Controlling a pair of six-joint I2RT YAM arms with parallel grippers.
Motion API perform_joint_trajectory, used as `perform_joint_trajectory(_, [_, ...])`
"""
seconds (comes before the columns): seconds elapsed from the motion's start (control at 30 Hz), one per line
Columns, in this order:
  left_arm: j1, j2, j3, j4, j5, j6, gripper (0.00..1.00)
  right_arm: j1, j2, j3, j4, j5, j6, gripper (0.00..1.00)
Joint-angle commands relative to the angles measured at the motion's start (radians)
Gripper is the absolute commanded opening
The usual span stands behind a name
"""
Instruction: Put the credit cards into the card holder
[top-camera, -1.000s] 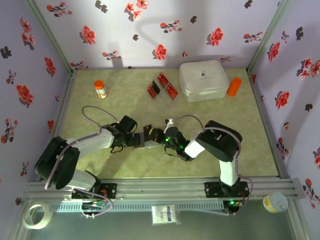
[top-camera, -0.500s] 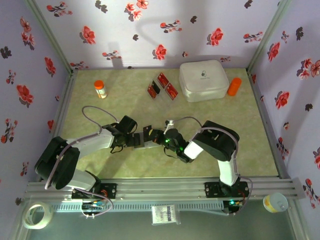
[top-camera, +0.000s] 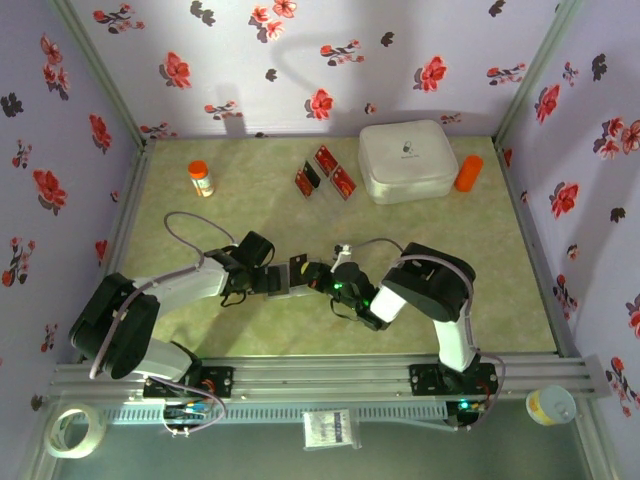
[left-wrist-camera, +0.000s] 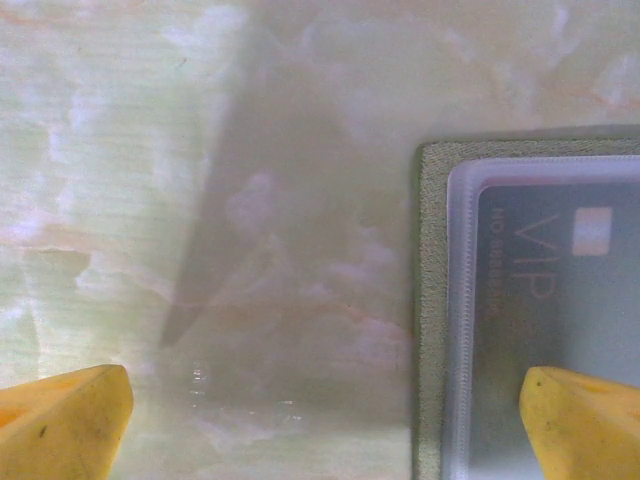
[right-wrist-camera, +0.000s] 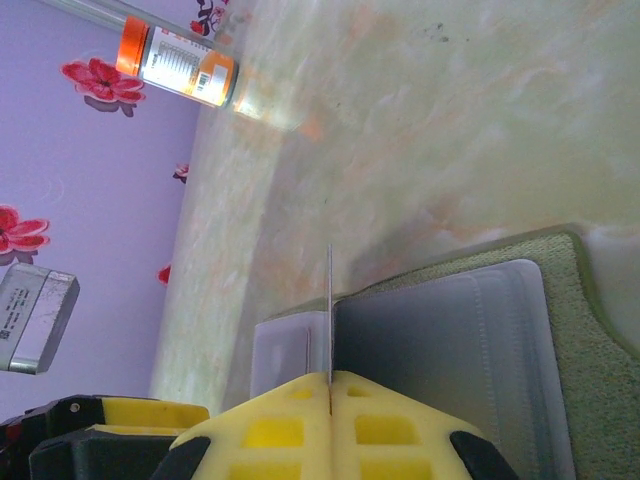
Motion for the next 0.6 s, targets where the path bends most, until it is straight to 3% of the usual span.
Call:
perform_joint_trajectory(0.0, [-0.008,-0.01,-0.016,-0.039,-0.026,-0.003,1.0,0.016,0.03,-0.01,0.006,0.026,0.011,0.0])
perform_joint_trajectory(0.57, [-0.008,-0.011,-0.017,-0.039,-0.025,-0.003,1.0,0.018,0.045,-0.013,0.059,0.011,0.041,0.0])
